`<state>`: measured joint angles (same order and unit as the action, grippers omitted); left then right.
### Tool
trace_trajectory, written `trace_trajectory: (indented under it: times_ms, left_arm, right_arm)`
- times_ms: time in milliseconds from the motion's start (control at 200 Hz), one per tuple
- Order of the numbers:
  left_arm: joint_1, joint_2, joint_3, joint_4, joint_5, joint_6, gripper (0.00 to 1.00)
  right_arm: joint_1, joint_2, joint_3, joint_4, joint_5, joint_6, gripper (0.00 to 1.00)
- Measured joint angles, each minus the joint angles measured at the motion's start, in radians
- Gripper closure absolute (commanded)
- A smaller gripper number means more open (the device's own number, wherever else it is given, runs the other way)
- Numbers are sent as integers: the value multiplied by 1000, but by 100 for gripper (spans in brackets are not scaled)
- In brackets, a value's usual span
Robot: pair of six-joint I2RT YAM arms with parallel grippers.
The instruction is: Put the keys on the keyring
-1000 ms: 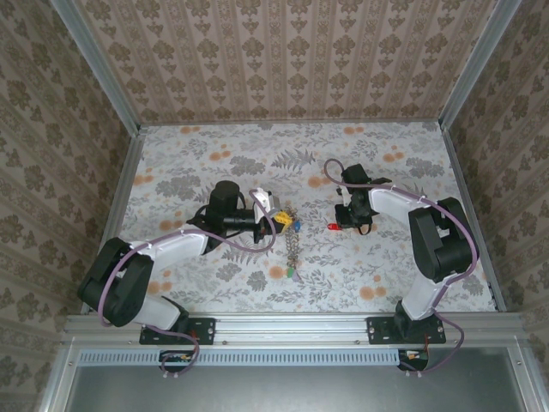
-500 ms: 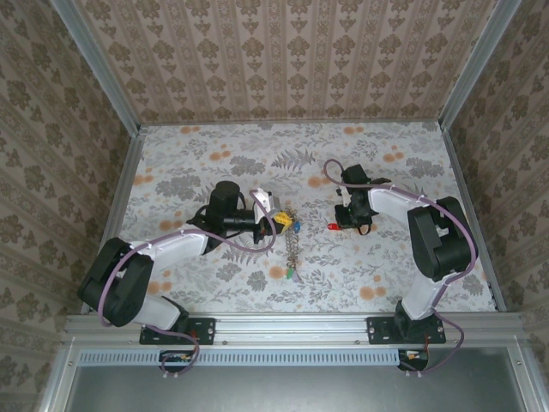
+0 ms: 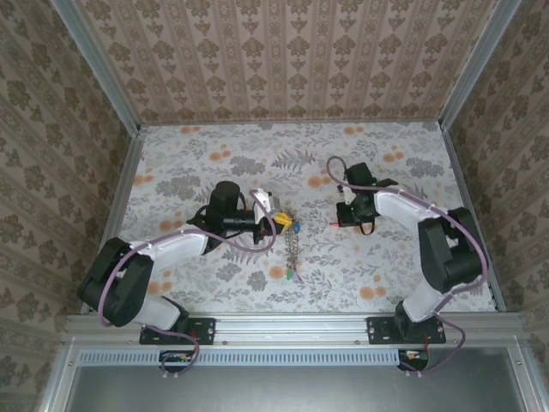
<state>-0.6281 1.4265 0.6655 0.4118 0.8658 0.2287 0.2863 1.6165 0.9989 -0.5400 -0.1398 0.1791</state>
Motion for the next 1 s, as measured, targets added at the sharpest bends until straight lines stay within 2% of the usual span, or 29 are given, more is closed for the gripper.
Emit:
trace_trajectory:
  times_ms: [195, 320, 495, 810, 890, 1000]
  left_arm:
    - [0, 0, 0, 1, 0, 0, 100]
    - [0, 0, 0, 1, 0, 0, 100]
    - [0, 0, 0, 7, 0, -1, 100]
    - [-6, 0, 0, 40, 0, -9, 100]
    - [-7, 0, 0, 46, 0, -12, 100]
    - [-7, 0, 0, 45, -7, -12, 100]
  right_arm:
    - [0, -216, -88, 72, -142, -101, 95]
    - [0, -360, -172, 171, -239, -172, 99]
    - [0, -499, -271, 330, -374, -252, 100]
    - [61, -578, -338, 499, -480, -347, 100]
    - [68, -575, -338, 491, -471, -353, 100]
    - [68, -518, -283, 394, -441, -333, 100]
